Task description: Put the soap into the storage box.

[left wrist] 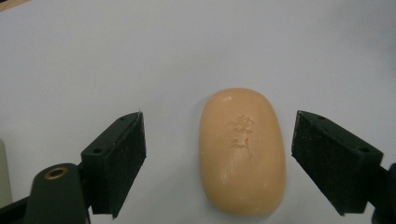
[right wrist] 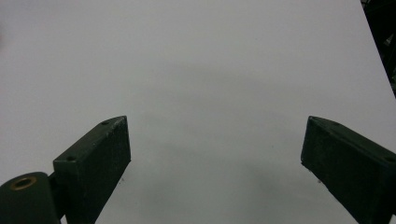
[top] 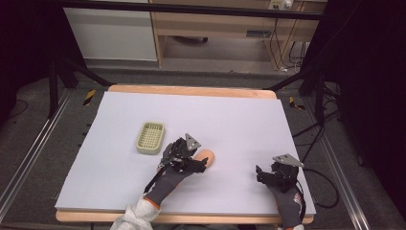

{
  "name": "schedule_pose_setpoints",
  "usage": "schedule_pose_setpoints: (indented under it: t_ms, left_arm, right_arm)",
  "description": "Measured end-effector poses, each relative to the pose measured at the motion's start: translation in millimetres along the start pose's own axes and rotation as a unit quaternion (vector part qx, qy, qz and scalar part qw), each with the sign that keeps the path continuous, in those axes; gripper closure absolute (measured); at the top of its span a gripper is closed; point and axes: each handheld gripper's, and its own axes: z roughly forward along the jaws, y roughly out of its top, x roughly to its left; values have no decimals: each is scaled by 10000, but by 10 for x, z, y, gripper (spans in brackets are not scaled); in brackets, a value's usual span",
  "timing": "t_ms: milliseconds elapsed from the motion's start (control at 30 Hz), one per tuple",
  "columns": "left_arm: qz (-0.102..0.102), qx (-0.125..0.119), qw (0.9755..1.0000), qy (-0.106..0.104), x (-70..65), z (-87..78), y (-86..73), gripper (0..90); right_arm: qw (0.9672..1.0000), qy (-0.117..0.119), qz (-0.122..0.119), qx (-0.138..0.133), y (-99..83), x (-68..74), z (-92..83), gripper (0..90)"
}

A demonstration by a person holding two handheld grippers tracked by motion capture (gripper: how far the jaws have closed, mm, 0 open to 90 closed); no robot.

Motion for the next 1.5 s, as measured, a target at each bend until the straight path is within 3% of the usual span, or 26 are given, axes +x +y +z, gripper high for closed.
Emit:
schedule_pose_setpoints:
  t_ms: [600, 1500]
  left_arm:
    - [92, 184, 9997, -88, -79, 155, -5, 175]
    - [-37, 528, 9982, -280, -103, 393, -83, 241]
  right_arm:
    - [10000, 0, 49, 24, 1, -3, 3, 86]
    - [10000, 19, 33, 44, 2, 1, 13, 87]
